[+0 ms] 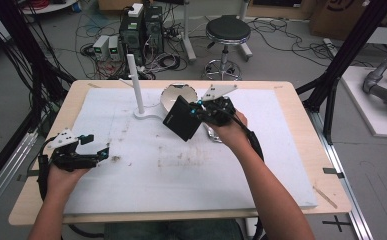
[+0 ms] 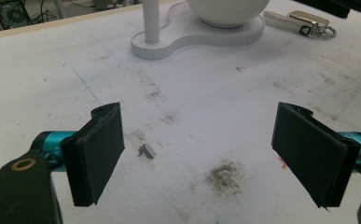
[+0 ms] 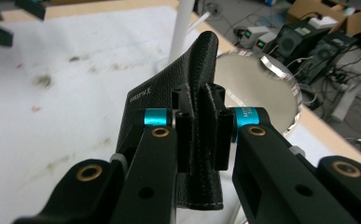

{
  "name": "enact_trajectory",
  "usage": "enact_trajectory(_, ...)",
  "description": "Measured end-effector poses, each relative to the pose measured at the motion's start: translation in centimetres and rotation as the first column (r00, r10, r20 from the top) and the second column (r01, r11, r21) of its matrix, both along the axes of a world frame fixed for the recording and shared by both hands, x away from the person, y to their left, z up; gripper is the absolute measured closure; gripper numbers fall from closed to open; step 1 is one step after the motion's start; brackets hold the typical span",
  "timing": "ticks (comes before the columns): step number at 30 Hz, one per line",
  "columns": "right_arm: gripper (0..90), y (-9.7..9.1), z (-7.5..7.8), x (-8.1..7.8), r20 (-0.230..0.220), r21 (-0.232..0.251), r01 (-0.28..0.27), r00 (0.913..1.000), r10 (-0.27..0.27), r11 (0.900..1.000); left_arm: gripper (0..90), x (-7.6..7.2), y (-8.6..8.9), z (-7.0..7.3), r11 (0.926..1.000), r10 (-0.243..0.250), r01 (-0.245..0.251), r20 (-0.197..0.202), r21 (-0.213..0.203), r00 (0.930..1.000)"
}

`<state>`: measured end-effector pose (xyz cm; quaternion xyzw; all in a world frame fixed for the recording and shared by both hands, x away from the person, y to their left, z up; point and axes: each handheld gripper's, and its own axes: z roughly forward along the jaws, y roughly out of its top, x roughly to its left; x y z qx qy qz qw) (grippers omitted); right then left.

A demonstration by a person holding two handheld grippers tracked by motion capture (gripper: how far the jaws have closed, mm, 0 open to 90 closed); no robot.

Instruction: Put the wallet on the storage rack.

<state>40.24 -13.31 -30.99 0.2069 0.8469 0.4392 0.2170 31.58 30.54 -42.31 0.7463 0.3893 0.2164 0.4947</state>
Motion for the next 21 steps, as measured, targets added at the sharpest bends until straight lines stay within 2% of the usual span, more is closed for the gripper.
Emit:
enact_trajectory(3, 84.4, 0.3, 0.8, 0.6, 0.013, -0.001, 0.005, 0.9999, -0.005, 1.0000, 16.9, 0.0, 0.0, 0.0, 1.0000, -0.002, 0.002, 0.001, -0.003, 1.0000)
enact_trajectory(4, 84.4, 0.6, 1.4, 1.3, 0.017, 0.002, 0.013, 0.9998, -0.013, 0.9999, 16.9, 0.1, 0.0, 0.0, 1.0000, -0.004, 0.004, 0.001, 0.001, 1.0000)
enact_trajectory(7, 84.4, 1.1, 2.2, 2.2, 0.037, -0.002, 0.024, 0.9990, -0.024, 0.9997, 16.9, 0.1, 0.0, 0.0, 1.0000, -0.003, 0.003, 0.001, 0.000, 1.0000)
enact_trajectory(9, 84.4, 1.5, 2.5, 2.9, 0.038, -0.017, 0.034, 0.9987, -0.033, 0.9993, 16.8, 0.2, 0.0, 0.0, 1.0000, -0.004, 0.004, 0.002, 0.004, 1.0000)
enact_trajectory(11, 84.4, 1.7, 2.6, 3.2, 0.048, -0.019, 0.039, 0.9981, -0.038, 0.9991, 16.9, 0.2, -0.1, 0.0, 1.0000, -0.004, 0.004, 0.001, -0.001, 1.0000)
enact_trajectory(13, 84.3, 2.1, 2.8, 4.2, 0.056, -0.013, 0.050, 0.9972, -0.050, 0.9986, 16.9, 0.2, -0.2, 0.1, 1.0000, -0.008, 0.008, 0.002, 0.004, 1.0000)
enact_trajectory(21, 84.4, 3.3, 2.5, 6.5, 0.050, -0.017, 0.083, 0.9954, -0.082, 0.9964, 16.9, 0.3, -0.4, 0.0, 0.9999, -0.014, 0.014, 0.002, 0.008, 0.9999)
